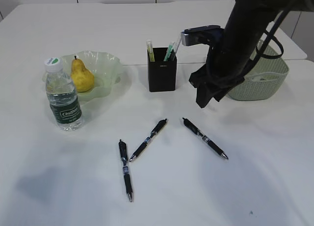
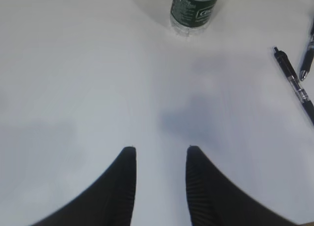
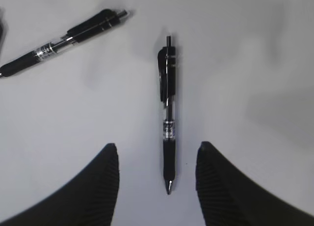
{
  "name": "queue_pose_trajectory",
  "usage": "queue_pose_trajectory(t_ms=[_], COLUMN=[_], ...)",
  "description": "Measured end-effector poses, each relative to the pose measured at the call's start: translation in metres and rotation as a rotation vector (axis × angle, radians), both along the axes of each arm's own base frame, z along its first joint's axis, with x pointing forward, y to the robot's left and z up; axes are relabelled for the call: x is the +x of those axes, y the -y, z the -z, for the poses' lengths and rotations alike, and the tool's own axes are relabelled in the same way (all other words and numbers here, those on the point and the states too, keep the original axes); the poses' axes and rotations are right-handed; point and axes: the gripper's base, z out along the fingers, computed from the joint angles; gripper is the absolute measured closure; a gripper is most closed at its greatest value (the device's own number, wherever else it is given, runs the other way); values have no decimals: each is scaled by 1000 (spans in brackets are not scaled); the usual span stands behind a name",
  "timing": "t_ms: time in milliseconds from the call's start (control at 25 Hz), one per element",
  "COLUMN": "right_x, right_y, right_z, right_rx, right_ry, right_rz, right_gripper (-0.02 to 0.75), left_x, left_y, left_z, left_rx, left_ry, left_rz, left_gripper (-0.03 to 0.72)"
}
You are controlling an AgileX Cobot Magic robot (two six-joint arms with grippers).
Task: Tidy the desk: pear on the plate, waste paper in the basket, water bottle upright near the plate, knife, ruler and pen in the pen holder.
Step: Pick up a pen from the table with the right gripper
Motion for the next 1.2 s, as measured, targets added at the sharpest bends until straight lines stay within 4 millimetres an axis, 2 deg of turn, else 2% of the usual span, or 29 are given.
queue_pose_trajectory(t_ms=[320, 520, 760, 1200], right_x=[30, 48, 51, 49], right_y=[-9, -16, -24, -34], right_z=[-3, 6, 25, 47], right_rx=[0, 4, -80, -104], right_ry=[29, 50, 31, -18], right_rz=[-79, -85, -99, -106], right_gripper=[331, 332, 332, 332], left_x=[-2, -3, -3, -3], left_y=[0, 1, 0, -2], left_z=[2, 2, 3, 3], left_rx=[-2, -2, 6, 31], left_ry=[-32, -40, -42, -45], left_rz=[6, 7, 8, 9], left_gripper=[446, 446, 446, 445])
